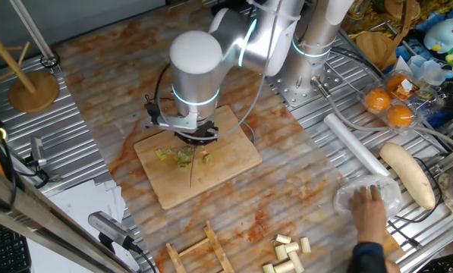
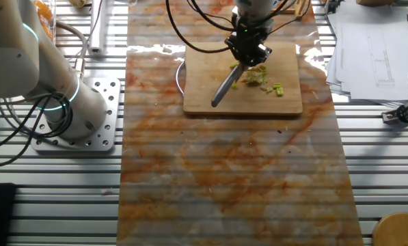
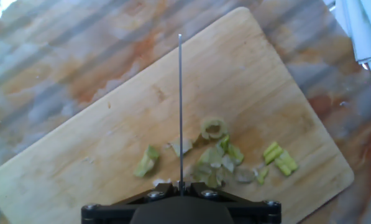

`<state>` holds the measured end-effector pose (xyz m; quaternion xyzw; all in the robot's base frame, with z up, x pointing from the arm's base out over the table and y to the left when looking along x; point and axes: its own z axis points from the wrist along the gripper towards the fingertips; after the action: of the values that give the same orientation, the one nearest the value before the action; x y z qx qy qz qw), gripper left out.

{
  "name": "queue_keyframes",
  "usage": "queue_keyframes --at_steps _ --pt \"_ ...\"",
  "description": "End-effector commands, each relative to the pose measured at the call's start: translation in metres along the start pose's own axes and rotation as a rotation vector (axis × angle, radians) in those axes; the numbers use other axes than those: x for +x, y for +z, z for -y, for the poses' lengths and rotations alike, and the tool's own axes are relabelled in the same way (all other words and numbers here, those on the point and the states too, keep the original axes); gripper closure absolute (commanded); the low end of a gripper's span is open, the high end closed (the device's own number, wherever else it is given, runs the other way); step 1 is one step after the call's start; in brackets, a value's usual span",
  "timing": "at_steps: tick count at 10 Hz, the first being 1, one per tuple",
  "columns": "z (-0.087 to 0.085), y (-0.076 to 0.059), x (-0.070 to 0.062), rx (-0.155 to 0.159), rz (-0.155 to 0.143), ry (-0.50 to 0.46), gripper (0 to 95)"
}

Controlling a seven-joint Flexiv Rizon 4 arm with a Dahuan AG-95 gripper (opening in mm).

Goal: Chop the scallions

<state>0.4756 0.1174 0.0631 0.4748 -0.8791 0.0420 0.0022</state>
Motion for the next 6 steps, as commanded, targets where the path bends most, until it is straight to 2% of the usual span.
queue_keyframes --at_steps 1,4,6 --pt "0.0055 -0.0015 -0.001 0.003 -0.017 -0.01 95.0" --pt "0.0091 0.0002 -0.002 0.002 -0.017 -0.01 95.0" --pt "0.0114 0.0081 -0.0019 0.016 -0.025 -0.009 95.0"
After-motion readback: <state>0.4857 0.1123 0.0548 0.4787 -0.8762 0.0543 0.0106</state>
